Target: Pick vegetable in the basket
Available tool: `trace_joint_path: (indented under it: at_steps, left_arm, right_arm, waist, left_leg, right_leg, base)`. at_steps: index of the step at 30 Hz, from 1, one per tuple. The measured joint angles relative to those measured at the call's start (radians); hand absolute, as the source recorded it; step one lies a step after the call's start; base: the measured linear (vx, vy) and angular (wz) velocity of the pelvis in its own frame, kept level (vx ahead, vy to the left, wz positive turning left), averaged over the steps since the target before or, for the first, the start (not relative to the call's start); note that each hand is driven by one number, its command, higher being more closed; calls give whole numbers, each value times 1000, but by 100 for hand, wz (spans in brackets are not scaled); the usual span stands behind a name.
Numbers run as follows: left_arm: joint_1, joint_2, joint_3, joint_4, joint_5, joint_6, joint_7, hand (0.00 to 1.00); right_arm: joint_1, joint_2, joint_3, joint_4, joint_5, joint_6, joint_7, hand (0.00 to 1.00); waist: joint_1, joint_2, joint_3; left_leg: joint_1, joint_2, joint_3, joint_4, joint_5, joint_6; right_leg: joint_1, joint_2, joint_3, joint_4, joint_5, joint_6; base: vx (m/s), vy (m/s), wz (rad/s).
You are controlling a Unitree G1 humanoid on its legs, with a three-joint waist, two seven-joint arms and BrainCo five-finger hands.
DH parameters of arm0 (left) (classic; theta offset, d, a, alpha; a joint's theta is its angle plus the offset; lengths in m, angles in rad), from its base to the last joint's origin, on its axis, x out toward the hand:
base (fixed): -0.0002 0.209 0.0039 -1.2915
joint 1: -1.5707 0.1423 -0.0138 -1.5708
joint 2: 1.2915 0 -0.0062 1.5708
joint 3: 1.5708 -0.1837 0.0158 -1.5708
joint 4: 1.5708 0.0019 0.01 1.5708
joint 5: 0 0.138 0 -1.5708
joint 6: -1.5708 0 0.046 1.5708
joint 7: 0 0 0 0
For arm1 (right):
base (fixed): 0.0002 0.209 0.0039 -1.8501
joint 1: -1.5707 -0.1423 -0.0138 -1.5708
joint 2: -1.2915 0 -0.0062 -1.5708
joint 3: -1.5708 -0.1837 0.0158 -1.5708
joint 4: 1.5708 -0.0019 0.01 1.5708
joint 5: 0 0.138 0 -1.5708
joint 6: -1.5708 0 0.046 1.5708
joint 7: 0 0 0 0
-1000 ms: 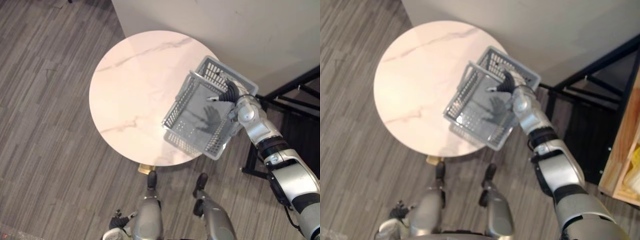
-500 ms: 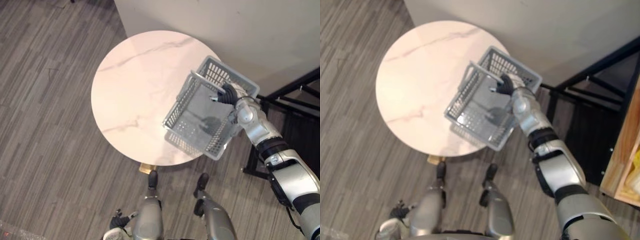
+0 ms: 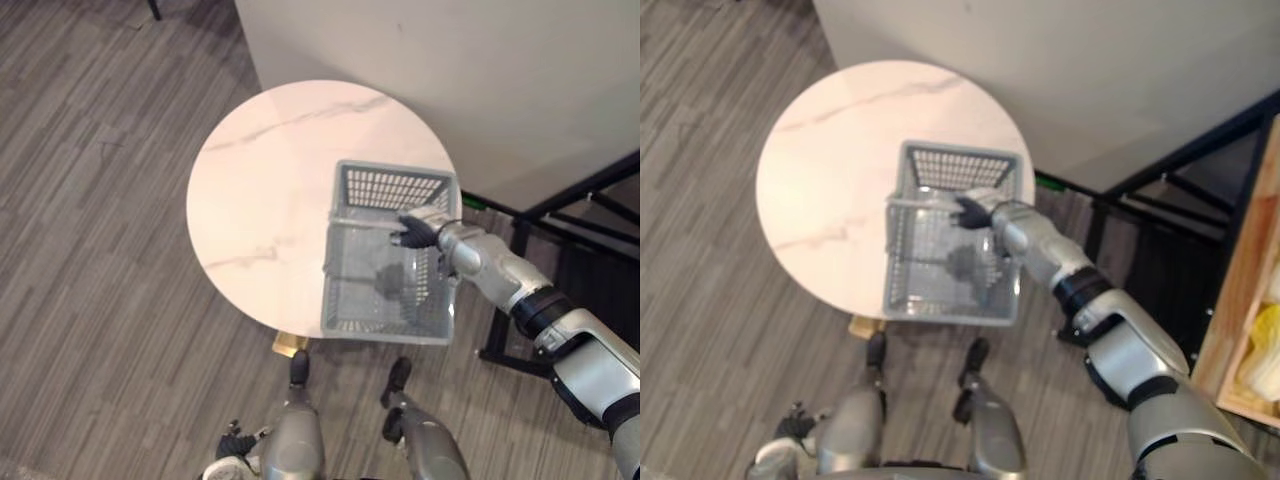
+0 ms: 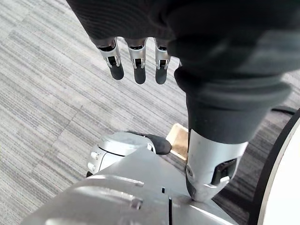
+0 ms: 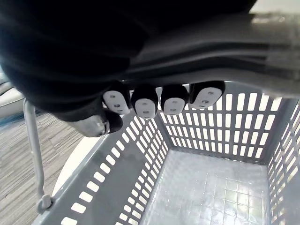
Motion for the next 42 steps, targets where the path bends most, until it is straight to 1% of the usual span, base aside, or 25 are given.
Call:
trace_joint_path:
  at_steps: [1, 2, 3, 4, 6, 9, 12, 16, 19, 22, 24, 29, 30, 32, 34, 35, 36, 37, 38, 39, 40, 41, 42]
  left_arm:
    - [0, 2, 1, 1, 15, 1, 1, 0]
    - [1, 6, 1, 5, 32, 2, 0, 0]
    - [4, 10, 1, 7, 39, 2, 0, 0]
    - [5, 10, 3, 8, 48, 3, 1, 0]
    - [26, 10, 6, 10, 67, 8, -3, 0]
    - [28, 6, 2, 27, 93, 15, -8, 0]
    - [35, 7, -3, 34, 108, 15, -9, 0]
    - [56, 5, -15, 48, 110, 16, -29, 0]
    - [62, 4, -26, 50, 113, 16, -34, 0]
    - [64, 4, -46, 50, 139, 16, -39, 0]
    - [79, -1, -61, 48, 141, 15, -40, 0]
    - [104, -7, -64, 49, 145, 15, -41, 0]
    - [108, -10, -65, 49, 145, 15, -41, 0]
    - [109, -17, -64, 48, 145, 14, -40, 0]
    - [111, -22, -75, 49, 145, 16, -40, 0]
    - [111, -23, -89, 48, 146, 16, -41, 0]
    - [111, -22, -95, 48, 148, 16, -41, 0]
    - [108, -13, -109, 47, 148, 14, -40, 0]
    - [101, -7, -123, 46, 148, 15, -38, 0]
    - [97, 0, -133, 46, 148, 14, -38, 0]
    - [89, 8, -133, 35, 149, 14, -39, 0]
    - [89, 17, -135, 29, 149, 14, -39, 0]
    - [88, 22, -149, 28, 154, 12, -37, 0]
  right_arm:
    - [1, -7, 11, -17, -3, -6, 1, 100]
    - [18, -30, 21, -57, -4, -22, 6, 100]
    - [36, -54, 33, -92, -9, -31, 7, 100]
    - [44, -68, 45, -114, -9, -35, 7, 100]
    - [89, -110, 59, -187, -9, -59, 12, 100]
    - [133, -154, 60, -250, -6, -84, 14, 100]
    - [183, -202, 60, -314, 6, -103, 17, 100]
    - [245, -299, 70, -389, 26, -136, 34, 100]
    - [290, -347, 70, -401, 31, -152, 37, 100]
    - [344, -403, 66, -403, 31, -168, 42, 100]
    - [434, -447, 38, -416, 30, -171, 42, 100]
    - [572, -465, -58, -419, 20, -176, 29, 100]
    - [594, -465, -77, -419, 20, -177, 28, 100]
    - [635, -465, -112, -419, 18, -177, 19, 100]
    - [697, -463, -157, -419, -8, -180, -17, 100]
    - [733, -461, -192, -421, -21, -185, -27, 100]
    - [746, -460, -208, -422, -30, -184, -38, 100]
    - [769, -452, -243, -424, -59, -181, -56, 100]
    - [782, -447, -266, -430, -71, -171, -62, 100]
    - [786, -443, -277, -437, -97, -162, -72, 100]
    - [802, -441, -295, -467, -102, -144, -78, 100]
    - [797, -433, -299, -476, -114, -139, -79, 100]
    - [791, -421, -299, -477, -135, -131, -82, 100]
  waist:
    - [-2, -5, -4]
    - [-6, -16, -23]
    - [-9, -24, -54]
    - [-9, -28, -67]
    - [-26, -35, -124]
    - [-33, -35, -171]
    - [-45, -32, -200]
    - [-70, -18, -234]
    - [-75, -7, -253]
    - [-83, 4, -266]
    - [-83, 14, -278]
    - [-90, 26, -285]
    - [-89, 30, -287]
    - [-86, 37, -288]
    - [-90, 53, -286]
    - [-99, 61, -286]
    - [-110, 63, -284]
    - [-118, 62, -278]
    - [-127, 60, -274]
    - [-139, 49, -269]
    - [-145, 31, -271]
    - [-138, 15, -265]
    - [-138, 21, -265]
  left_leg:
    - [8, 0, 3, -1, 0, 0]
    - [16, 1, 10, -3, 0, 0]
    - [21, 2, 22, -6, 0, 0]
    - [30, 3, 25, -12, 0, 0]
    - [52, 4, 38, -20, -3, 2]
    - [78, 4, 68, -20, -11, 9]
    - [100, 10, 88, -18, -19, 4]
    - [114, 16, 108, -19, -23, -1]
    - [115, 18, 110, -20, -23, -1]
    - [117, 18, 112, -19, -23, -1]
    - [125, 17, 113, -18, -27, -6]
    - [150, 14, 148, -15, -40, -13]
    - [156, 14, 162, -7, -49, -12]
    - [144, 21, 187, 64, -96, -12]
    - [128, 38, 214, 170, -163, -9]
    - [106, 46, 225, 219, -195, -7]
    - [97, 46, 230, 241, -206, -4]
    - [84, 45, 254, 281, -228, 2]
    - [61, 44, 274, 312, -245, 8]
    - [34, 40, 309, 360, -268, 20]
    - [-5, 20, 349, 420, -296, 54]
    - [-15, -13, 353, 418, -296, 67]
    - [-10, -34, 395, 361, -281, 120]
  right_leg:
    - [6, 1, 3, -1, 0, 0]
    - [13, 3, 7, -6, 0, 0]
    - [13, 4, 14, -8, 0, 1]
    - [15, 6, 19, -8, 0, 1]
    - [27, 9, 32, -13, 1, 2]
    - [42, 14, 64, -30, 11, 9]
    - [58, 22, 86, -45, 19, 7]
    - [67, 31, 103, -60, 24, 10]
    - [68, 34, 105, -63, 25, 10]
    - [75, 36, 106, -75, 32, 7]
    - [84, 36, 105, -79, 32, 8]
    - [89, 35, 139, -79, 33, 11]
    - [89, 37, 155, -77, 34, 12]
    - [82, 37, 184, -56, 28, 16]
    - [67, 37, 219, 3, 2, 19]
    - [44, 35, 238, 49, -11, 20]
    - [32, 33, 245, 68, -16, 22]
    - [0, 30, 276, 96, -18, 26]
    - [-21, 28, 300, 103, -10, 37]
    - [-53, 24, 340, 100, 9, 58]
    - [-99, 13, 389, 76, 17, 85]
    - [-105, -2, 405, 39, 19, 99]
    - [-103, -27, 322, -45, -41, 98]
  base:
    - [8, -10, -19]
    - [8, -4, -13]
    - [9, -3, -16]
    - [21, -6, -17]
    - [26, -8, -19]
    - [4, -4, -31]
    - [-20, -16, -24]
    - [-7, -22, -14]
    - [2, -9, -1]
    - [0, 0, 0]
    - [0, 0, 0]
    - [5, 4, -19]
    - [-5, 14, -41]
    - [-2, 21, -42]
    - [-25, 50, -49]
    - [-45, 57, -43]
    - [-75, 96, -47]
    - [-59, 84, -50]
    - [-118, 132, -75]
    - [-170, 145, -92]
    - [-206, 166, -102]
    - [-261, 212, -122]
    - [-288, 215, -147]
